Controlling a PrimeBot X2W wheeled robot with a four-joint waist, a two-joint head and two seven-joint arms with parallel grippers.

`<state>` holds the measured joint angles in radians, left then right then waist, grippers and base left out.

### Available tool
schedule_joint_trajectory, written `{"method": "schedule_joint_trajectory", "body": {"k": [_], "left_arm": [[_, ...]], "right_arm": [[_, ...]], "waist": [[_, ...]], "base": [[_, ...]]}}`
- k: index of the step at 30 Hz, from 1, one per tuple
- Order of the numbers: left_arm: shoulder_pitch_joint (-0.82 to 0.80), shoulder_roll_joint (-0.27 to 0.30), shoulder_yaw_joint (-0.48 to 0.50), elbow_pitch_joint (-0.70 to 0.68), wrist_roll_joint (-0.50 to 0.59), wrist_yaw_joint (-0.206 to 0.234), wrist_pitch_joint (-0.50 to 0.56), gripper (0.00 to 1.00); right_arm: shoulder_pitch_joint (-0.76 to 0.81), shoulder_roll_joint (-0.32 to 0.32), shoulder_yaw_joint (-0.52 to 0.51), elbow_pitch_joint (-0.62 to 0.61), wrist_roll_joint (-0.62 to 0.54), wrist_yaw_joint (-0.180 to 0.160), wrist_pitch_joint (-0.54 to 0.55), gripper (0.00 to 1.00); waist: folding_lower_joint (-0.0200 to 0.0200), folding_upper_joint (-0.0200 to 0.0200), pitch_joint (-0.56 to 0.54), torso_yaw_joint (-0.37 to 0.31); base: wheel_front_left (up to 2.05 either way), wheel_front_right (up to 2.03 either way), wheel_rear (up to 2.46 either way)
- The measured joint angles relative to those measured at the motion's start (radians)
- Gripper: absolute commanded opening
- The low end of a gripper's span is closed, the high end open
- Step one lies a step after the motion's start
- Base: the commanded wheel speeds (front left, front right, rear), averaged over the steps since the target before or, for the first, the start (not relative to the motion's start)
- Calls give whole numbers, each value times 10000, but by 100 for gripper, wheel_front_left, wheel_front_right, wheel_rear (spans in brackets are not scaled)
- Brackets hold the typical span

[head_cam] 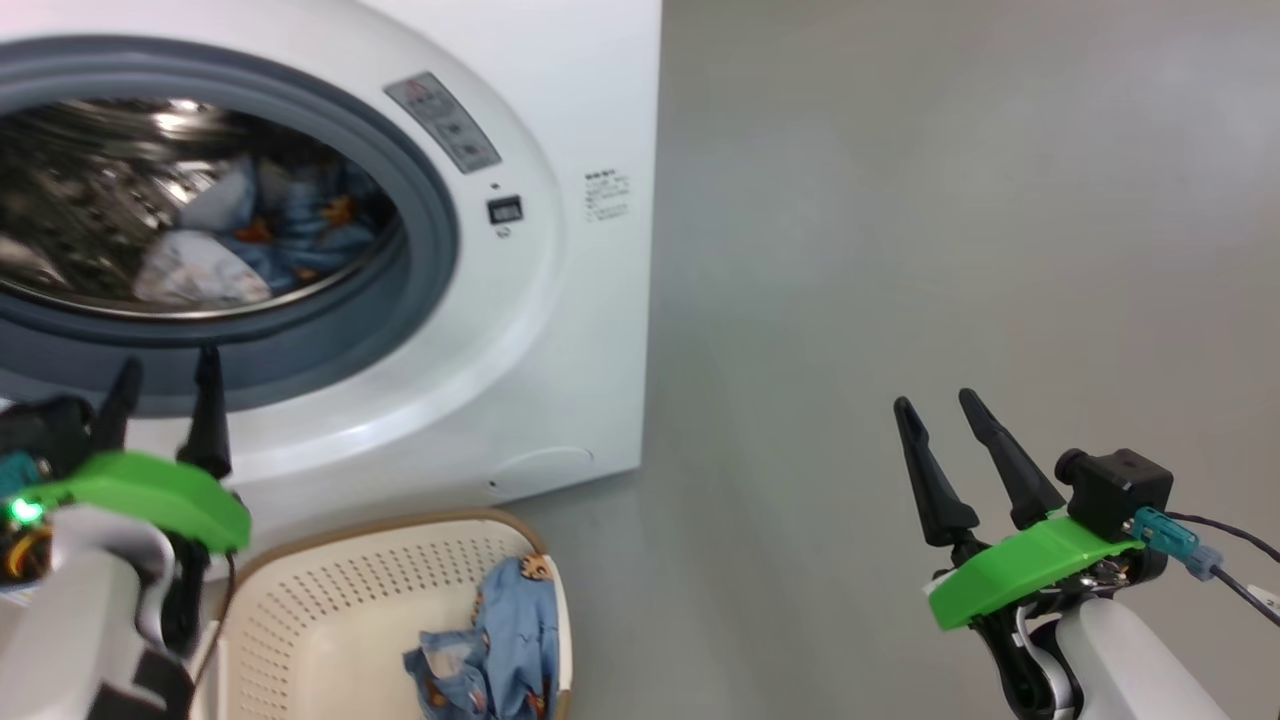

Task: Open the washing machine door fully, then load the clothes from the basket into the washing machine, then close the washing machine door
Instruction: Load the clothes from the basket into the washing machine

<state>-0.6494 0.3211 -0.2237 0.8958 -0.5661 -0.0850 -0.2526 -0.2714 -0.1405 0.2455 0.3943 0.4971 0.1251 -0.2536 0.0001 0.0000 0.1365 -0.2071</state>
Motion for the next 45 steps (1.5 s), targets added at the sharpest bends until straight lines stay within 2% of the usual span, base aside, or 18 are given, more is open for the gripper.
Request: {"method": "schedule_joint_trajectory", "body": {"k": [15,24,31,45], "left_arm": [[3993,-272,602,-4205,270,920,-17,100],[5324,-242,619,-6075,516,1574,63,100],[5774,-259,600,-6684,508,1843,169,100],[6106,-322,533,-6997,408,2004,251,100]], "right_arm": [[583,-464,23,58,171,0,0,100],[751,-560,-6,-125,174,0,0,100],[963,-585,-12,-150,174,0,0,100],[969,-667,61,-153,174,0,0,100]], "waist": [[0,0,-1251,916],[0,0,-1543,1278],[0,0,-1619,1299],[-1,0,-1707,1232]], "base": [[0,0,0],[0,0,0],[0,0,0],[0,0,0]]}}
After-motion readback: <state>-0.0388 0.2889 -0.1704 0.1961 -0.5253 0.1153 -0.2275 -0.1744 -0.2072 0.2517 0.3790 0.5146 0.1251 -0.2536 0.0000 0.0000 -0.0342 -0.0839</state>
